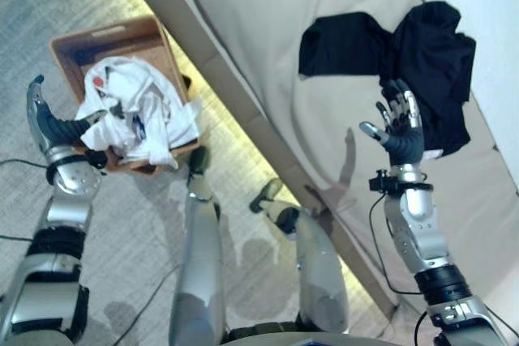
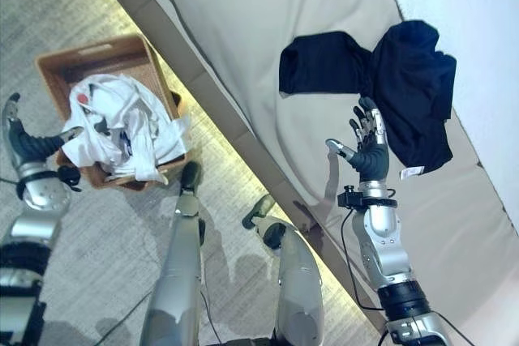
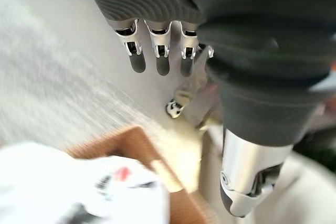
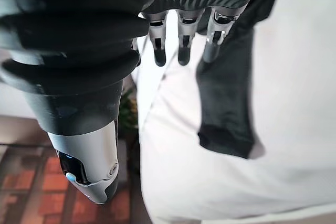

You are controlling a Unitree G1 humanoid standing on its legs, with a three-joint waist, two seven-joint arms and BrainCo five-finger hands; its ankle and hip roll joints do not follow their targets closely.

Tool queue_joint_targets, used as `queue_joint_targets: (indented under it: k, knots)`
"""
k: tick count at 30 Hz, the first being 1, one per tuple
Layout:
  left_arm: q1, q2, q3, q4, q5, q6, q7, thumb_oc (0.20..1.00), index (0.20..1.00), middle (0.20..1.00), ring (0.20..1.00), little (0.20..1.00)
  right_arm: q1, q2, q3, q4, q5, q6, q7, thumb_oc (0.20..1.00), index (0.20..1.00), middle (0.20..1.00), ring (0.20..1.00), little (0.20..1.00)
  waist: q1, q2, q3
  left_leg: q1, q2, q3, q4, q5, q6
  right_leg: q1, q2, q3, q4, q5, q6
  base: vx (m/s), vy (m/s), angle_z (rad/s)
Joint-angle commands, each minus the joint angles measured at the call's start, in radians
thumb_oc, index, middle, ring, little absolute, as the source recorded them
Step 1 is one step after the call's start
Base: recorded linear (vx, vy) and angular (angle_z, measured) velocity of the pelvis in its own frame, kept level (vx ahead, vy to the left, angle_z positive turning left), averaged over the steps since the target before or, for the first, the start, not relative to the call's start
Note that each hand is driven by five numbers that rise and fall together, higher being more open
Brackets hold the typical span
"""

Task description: Pick up clothes into the bucket

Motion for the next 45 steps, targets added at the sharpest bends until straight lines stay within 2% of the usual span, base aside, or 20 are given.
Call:
queue_joint_targets:
  k: [1,4,5,6,8,12,13,14,15,16,17,20,22,25,29,35,40,42,43,45]
  knots:
    - [0.015,-0.139,-0.022,-0.131,-0.144,-0.13,-0.115,1.0,1.0,1.0,1.0,1.0,0.017,-0.016,-0.091,0.006,-0.088,0.01,-0.051,1.0,1.0,1.0,1.0,1.0,0.014,0.06,-0.029,0.162,0.024,0.041,-0.092,-0.061,0.045,0.049,-0.074,0.07,-0.013,0.144,0.167,0.05,0.053,-0.13]
    - [0.051,-0.203,-0.081,-0.222,-0.193,-0.134,-0.203,1.0,1.0,1.0,1.0,1.0,0.011,-0.012,-0.089,0.044,-0.137,0.033,-0.057,1.0,1.0,1.0,1.0,1.0,0.015,0.07,-0.044,0.227,0.029,0.067,-0.118,-0.062,0.052,0.092,-0.069,0.097,-0.038,0.157,0.167,0.05,0.053,-0.18]
    - [0.053,-0.203,-0.081,-0.223,-0.195,-0.134,-0.205,1.0,1.0,1.0,1.0,1.0,0.011,-0.013,-0.089,0.045,-0.137,0.033,-0.057,1.0,1.0,1.0,1.0,1.0,0.017,0.071,-0.042,0.232,0.029,0.069,-0.12,-0.062,0.052,0.095,-0.068,0.098,-0.04,0.158,0.167,0.05,0.051,-0.3]
    - [0.068,-0.224,-0.129,-0.279,-0.228,-0.136,-0.266,1.0,1.0,1.0,1.0,1.0,-0.005,-0.009,-0.075,0.078,-0.172,0.049,-0.065,1.0,1.0,1.0,1.0,1.0,0.012,0.074,-0.052,0.27,0.032,0.084,-0.134,-0.066,0.057,0.12,-0.064,0.12,-0.06,0.168,0.169,0.03,0.033,-0.25]
    - [0.083,-0.233,-0.17,-0.31,-0.241,-0.128,-0.31,1.0,1.0,1.0,1.0,1.0,-0.028,-0.007,-0.054,0.119,-0.207,0.071,-0.07,1.0,1.0,1.0,1.0,1.0,0.008,0.073,-0.057,0.308,0.038,0.108,-0.142,-0.071,0.06,0.14,-0.057,0.145,-0.081,0.175,0.167,0.03,0.053,-0.37]
    - [0.101,-0.258,-0.227,-0.327,-0.288,-0.117,-0.361,1.0,1.0,1.0,1.0,1.0,-0.105,-0.008,-0.001,0.22,-0.307,0.123,-0.094,1.0,1.0,1.0,1.0,1.0,0.0,0.072,-0.068,0.363,0.047,0.151,-0.142,-0.086,0.063,0.175,-0.041,0.186,-0.125,0.189,0.164,-0.01,0.032,-0.51]
    - [0.099,-0.262,-0.24,-0.321,-0.295,-0.113,-0.373,1.0,1.0,1.0,1.0,1.0,-0.127,-0.011,0.009,0.248,-0.332,0.135,-0.105,1.0,1.0,1.0,1.0,1.0,-0.004,0.071,-0.068,0.36,0.043,0.168,-0.144,-0.061,0.069,0.178,-0.043,0.179,-0.149,0.217,0.147,0.0,0.002,-0.5]
    - [0.099,-0.262,-0.239,-0.319,-0.296,-0.113,-0.373,1.0,1.0,1.0,1.0,1.0,-0.128,-0.011,0.011,0.25,-0.333,0.135,-0.105,1.0,1.0,1.0,1.0,1.0,-0.004,0.073,-0.071,0.373,0.047,0.161,-0.145,-0.086,0.063,0.183,-0.036,0.195,-0.14,0.196,0.164,-0.08,0.039,-0.37]
    - [0.104,-0.265,-0.271,-0.313,-0.303,-0.107,-0.397,1.0,1.0,1.0,1.0,1.0,-0.17,-0.015,0.033,0.291,-0.378,0.16,-0.118,1.0,1.0,1.0,1.0,1.0,-0.013,0.077,-0.079,0.381,0.045,0.186,-0.153,-0.062,0.069,0.19,-0.039,0.2,-0.175,0.222,0.146,0.0,0.021,-0.25]
    - [0.103,-0.265,-0.27,-0.313,-0.303,-0.107,-0.397,1.0,1.0,1.0,1.0,1.0,-0.171,-0.015,0.034,0.292,-0.378,0.16,-0.119,1.0,1.0,1.0,1.0,1.0,-0.012,0.077,-0.077,0.383,0.046,0.187,-0.154,-0.062,0.069,0.191,-0.039,0.201,-0.176,0.223,0.146,-0.09,0.083,-0.31]
    - [0.109,-0.27,-0.288,-0.31,-0.31,-0.108,-0.408,1.0,1.0,1.0,1.0,1.0,-0.219,-0.015,0.055,0.327,-0.41,0.176,-0.133,1.0,1.0,1.0,1.0,1.0,-0.018,0.083,-0.081,0.402,0.047,0.208,-0.16,-0.066,0.071,0.192,-0.035,0.233,-0.194,0.232,0.146,-0.01,0.04,-0.3]
    - [0.112,-0.273,-0.295,-0.305,-0.322,-0.108,-0.414,1.0,1.0,1.0,1.0,1.0,-0.251,-0.012,0.069,0.347,-0.422,0.184,-0.141,1.0,1.0,1.0,1.0,1.0,-0.018,0.085,-0.079,0.41,0.047,0.224,-0.157,-0.07,0.077,0.182,-0.033,0.259,-0.194,0.239,0.147,-0.04,0.065,-0.43]
    - [0.152,-0.288,-0.304,-0.29,-0.343,-0.098,-0.427,1.0,1.0,1.0,1.0,1.0,-0.315,-0.01,0.095,0.364,-0.473,0.215,-0.16,1.0,1.0,1.0,1.0,1.0,-0.024,0.099,-0.069,0.417,0.04,0.264,-0.127,-0.089,0.092,0.17,-0.029,0.333,-0.215,0.25,0.144,-0.09,0.073,-0.48]
    - [0.167,-0.288,-0.313,-0.288,-0.343,-0.094,-0.434,1.0,1.0,1.0,1.0,1.0,-0.363,-0.015,0.1,0.39,-0.489,0.231,-0.167,1.0,1.0,1.0,1.0,1.0,-0.026,0.112,-0.063,0.419,0.033,0.28,-0.114,-0.098,0.096,0.162,-0.033,0.357,-0.223,0.257,0.145,-0.05,0.031,-0.74]
    - [0.17,-0.275,-0.323,-0.303,-0.355,-0.093,-0.447,1.0,1.0,1.0,1.0,1.0,-0.473,-0.069,0.092,0.421,-0.51,0.256,-0.207,1.0,1.0,1.0,1.0,1.0,-0.035,0.145,-0.036,0.383,0.022,0.308,-0.077,-0.103,0.101,0.115,-0.041,0.403,-0.219,0.263,0.144,-0.08,0.025,-0.3]
    - [0.154,-0.268,-0.351,-0.328,-0.357,-0.085,-0.435,1.0,1.0,1.0,1.0,1.0,-0.604,-0.139,0.083,0.455,-0.504,0.272,-0.256,1.0,1.0,1.0,1.0,1.0,-0.039,0.182,0.018,0.307,0.01,0.316,-0.047,-0.101,0.103,0.029,-0.045,0.422,-0.18,0.263,0.137,-0.08,-0.014,-0.04]
    - [0.159,-0.269,-0.371,-0.359,-0.351,-0.086,-0.418,1.0,1.0,1.0,1.0,1.0,-0.726,-0.204,0.104,0.51,-0.503,0.278,-0.295,1.0,1.0,1.0,1.0,1.0,-0.036,0.21,0.018,0.182,0.007,0.327,-0.028,-0.088,0.103,-0.103,-0.053,0.434,-0.138,0.263,0.132,-0.05,-0.021,0.01]
    - [0.164,-0.271,-0.374,-0.378,-0.348,-0.088,-0.411,1.0,1.0,1.0,1.0,1.0,-0.766,-0.226,0.112,0.527,-0.498,0.277,-0.311,1.0,1.0,1.0,1.0,1.0,-0.032,0.222,0.018,0.149,0.006,0.316,-0.023,-0.106,0.094,-0.141,-0.051,0.446,-0.107,0.232,0.144,0.0,-0.034,0.03]
    - [0.164,-0.271,-0.376,-0.381,-0.345,-0.089,-0.406,1.0,1.0,1.0,1.0,1.0,-0.794,-0.242,0.114,0.533,-0.496,0.279,-0.318,1.0,1.0,1.0,1.0,1.0,-0.033,0.227,0.018,0.108,0.003,0.326,-0.028,-0.073,0.102,-0.181,-0.055,0.436,-0.105,0.255,0.129,-0.02,-0.025,0.04]
    - [0.174,-0.267,-0.381,-0.394,-0.34,-0.094,-0.4,1.0,1.0,1.0,1.0,1.0,-0.832,-0.266,0.13,0.557,-0.496,0.277,-0.333,1.0,1.0,1.0,1.0,1.0,-0.026,0.241,0.018,0.091,0.0,0.312,-0.028,-0.094,0.093,-0.208,-0.053,0.448,-0.077,0.224,0.142,0.03,-0.022,0.08]
